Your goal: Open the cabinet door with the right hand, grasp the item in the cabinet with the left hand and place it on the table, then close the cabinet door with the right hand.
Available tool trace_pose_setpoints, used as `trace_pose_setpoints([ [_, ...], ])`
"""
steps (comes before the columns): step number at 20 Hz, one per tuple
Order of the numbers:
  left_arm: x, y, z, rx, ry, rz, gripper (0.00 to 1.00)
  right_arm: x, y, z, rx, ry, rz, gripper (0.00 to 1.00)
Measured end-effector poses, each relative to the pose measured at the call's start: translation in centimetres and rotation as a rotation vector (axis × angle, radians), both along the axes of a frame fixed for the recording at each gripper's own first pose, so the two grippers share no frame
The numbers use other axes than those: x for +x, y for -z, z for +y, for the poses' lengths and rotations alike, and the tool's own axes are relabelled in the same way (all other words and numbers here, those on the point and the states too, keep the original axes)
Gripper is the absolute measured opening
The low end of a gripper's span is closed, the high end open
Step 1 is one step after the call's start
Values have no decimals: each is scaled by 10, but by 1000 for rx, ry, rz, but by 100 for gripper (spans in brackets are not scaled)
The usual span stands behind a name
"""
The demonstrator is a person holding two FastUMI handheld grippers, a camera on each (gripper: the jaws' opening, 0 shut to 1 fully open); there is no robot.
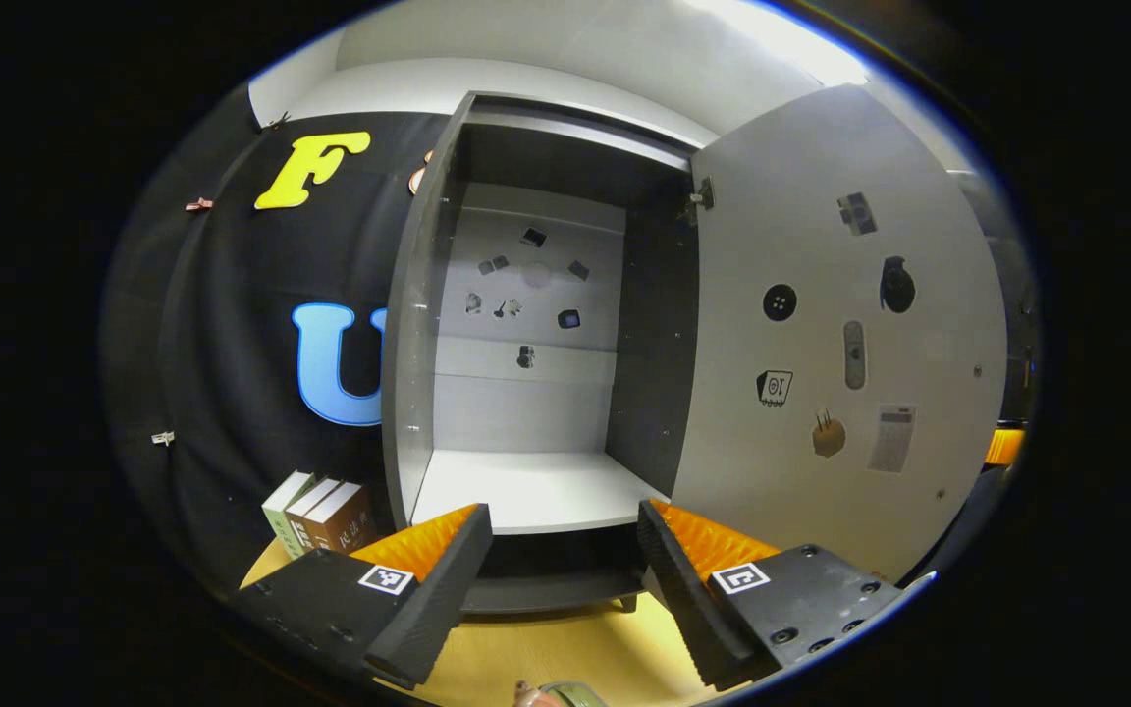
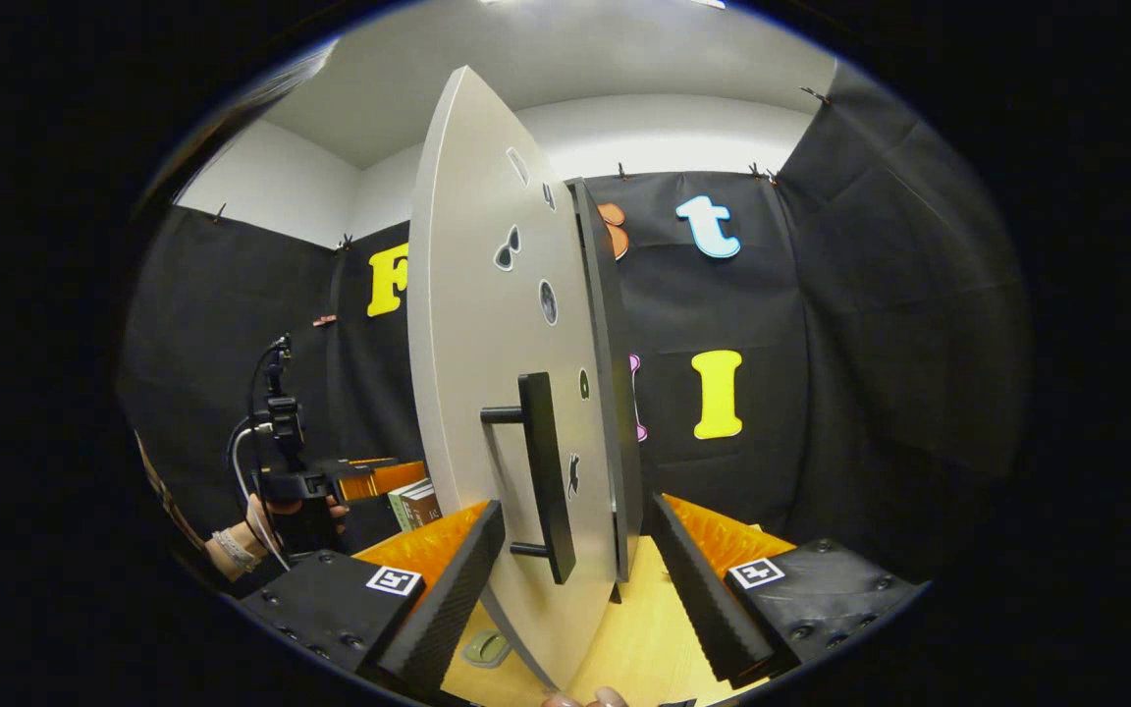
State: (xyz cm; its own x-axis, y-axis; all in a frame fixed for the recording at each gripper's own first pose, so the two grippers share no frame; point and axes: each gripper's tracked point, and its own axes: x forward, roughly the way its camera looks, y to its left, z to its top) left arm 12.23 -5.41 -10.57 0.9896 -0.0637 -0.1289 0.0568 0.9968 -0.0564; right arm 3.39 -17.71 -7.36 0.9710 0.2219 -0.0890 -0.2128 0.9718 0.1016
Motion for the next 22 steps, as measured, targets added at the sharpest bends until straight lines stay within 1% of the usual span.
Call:
trace_pose_setpoints([
  [1, -4, -1, 3, -7, 5, 2, 92, -2, 0, 2, -15, 12, -2, 98],
  [2, -7, -2, 7, -9, 7, 3, 92, -1, -1, 4, -29, 21, -3, 98],
  [3, -10, -4, 12, -12, 9, 0, 94, -1, -1, 9, -38, 24, -4, 98],
  [4, -12, -3, 16, -16, 12, 2, 92, 1, 1, 15, -41, 24, -2, 98],
  [5, -15, -4, 21, -21, 17, 3, 94, 2, 2, 24, -38, 19, 3, 100],
  [6, -19, -5, 28, -24, 17, 4, 94, 4, 4, 34, -32, 11, 6, 98],
  [9, -30, -4, 54, -19, 2, 15, 94, 5, 9, 76, -20, -27, 22, 98],
  [11, -39, -3, 72, -14, -6, 22, 95, 11, 10, 99, -30, -42, 18, 98],
  [13, -51, -2, 94, 2, -24, 37, 95, 21, 9, 119, -48, -44, 11, 98],
  [16, -74, -6, 129, 19, -64, 37, 95, 41, 21, 156, -18, -70, 24, 98],
  [17, -89, -10, 135, 24, -76, 38, 95, 49, 26, 169, -8, -83, 35, 98],
  [19, -105, -15, 156, 46, -104, 37, 95, 59, 35, 194, 17, -122, 56, 98],
  [20, -111, -18, 167, 60, -120, 39, 92, 62, 36, 206, 29, -144, 53, 98],
  [21, -115, -19, 175, 71, -134, 41, 95, 63, 33, 217, 34, -157, 36, 98],
  [22, -118, -21, 180, 71, -143, 45, 95, 61, 29, 226, 32, -166, 21, 98],
])
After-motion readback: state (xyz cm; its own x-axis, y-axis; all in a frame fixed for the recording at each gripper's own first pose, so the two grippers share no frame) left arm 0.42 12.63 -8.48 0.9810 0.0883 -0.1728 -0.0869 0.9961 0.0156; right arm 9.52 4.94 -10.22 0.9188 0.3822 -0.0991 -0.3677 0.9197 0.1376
